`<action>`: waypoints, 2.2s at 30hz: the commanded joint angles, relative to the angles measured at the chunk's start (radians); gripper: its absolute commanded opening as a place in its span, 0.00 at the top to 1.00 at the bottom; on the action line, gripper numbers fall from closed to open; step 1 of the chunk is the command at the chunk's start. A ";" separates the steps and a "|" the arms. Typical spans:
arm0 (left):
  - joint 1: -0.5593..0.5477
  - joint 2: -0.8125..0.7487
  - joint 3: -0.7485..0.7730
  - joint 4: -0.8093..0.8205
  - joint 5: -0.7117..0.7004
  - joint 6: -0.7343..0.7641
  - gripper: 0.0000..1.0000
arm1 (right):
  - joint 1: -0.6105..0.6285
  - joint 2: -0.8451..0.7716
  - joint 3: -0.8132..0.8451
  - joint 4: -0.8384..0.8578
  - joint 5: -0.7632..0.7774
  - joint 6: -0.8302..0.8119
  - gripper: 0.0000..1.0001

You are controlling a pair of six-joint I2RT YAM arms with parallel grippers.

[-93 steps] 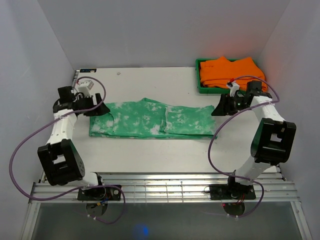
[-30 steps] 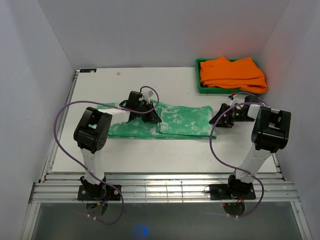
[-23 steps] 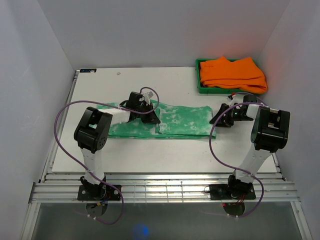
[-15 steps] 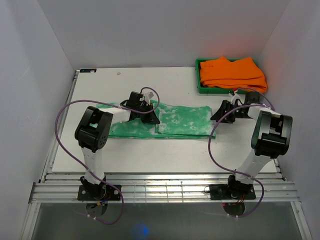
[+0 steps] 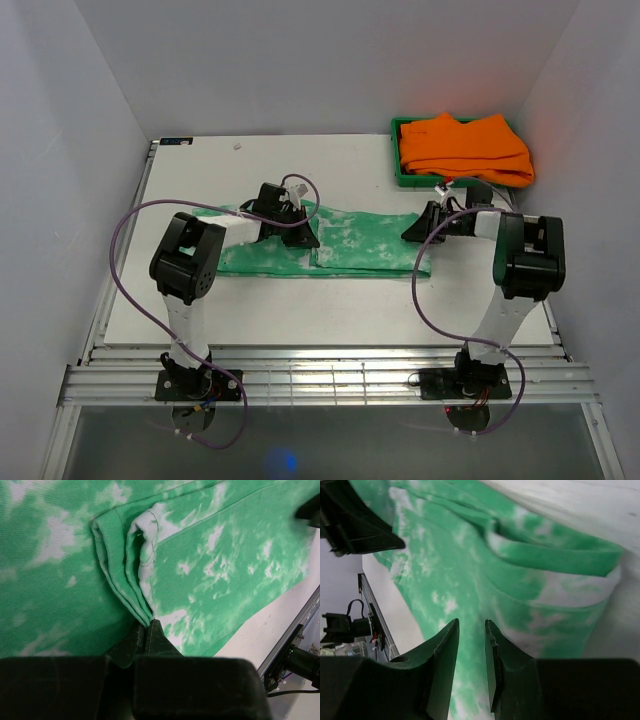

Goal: Fold and stack the trousers
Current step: Fold the trousers

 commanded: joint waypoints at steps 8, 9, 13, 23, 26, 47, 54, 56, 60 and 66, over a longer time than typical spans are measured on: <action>0.046 0.003 -0.027 -0.018 -0.007 0.016 1.00 | -0.030 0.124 0.064 -0.003 0.069 0.055 0.59; 0.049 0.002 -0.027 -0.017 -0.002 0.014 1.00 | -0.032 0.071 0.075 -0.053 0.063 0.024 0.57; 0.052 -0.010 -0.024 -0.006 0.030 0.016 1.00 | -0.032 -0.031 0.124 -0.353 0.022 -0.221 0.49; 0.053 -0.003 -0.036 0.011 0.044 -0.001 1.00 | -0.030 0.050 0.034 -0.521 0.117 -0.326 0.56; 0.062 -0.001 -0.037 -0.001 0.027 0.001 1.00 | -0.030 0.113 0.034 -0.541 0.208 -0.310 0.60; 0.079 -0.092 -0.070 0.043 0.162 0.027 0.43 | -0.061 0.039 0.170 -0.486 0.347 -0.231 0.34; 0.125 -0.210 -0.076 -0.024 0.171 0.056 0.14 | -0.039 0.124 0.143 -0.458 0.287 -0.221 0.44; 0.170 -0.292 -0.082 -0.047 0.167 0.063 0.13 | -0.036 0.135 0.134 -0.457 0.272 -0.221 0.49; 0.378 -0.417 -0.082 -0.205 0.122 0.158 0.12 | -0.039 0.127 0.144 -0.469 0.201 -0.240 0.82; 0.679 -0.486 -0.067 -0.438 -0.031 0.521 0.05 | -0.079 0.037 0.198 -0.580 0.193 -0.321 0.92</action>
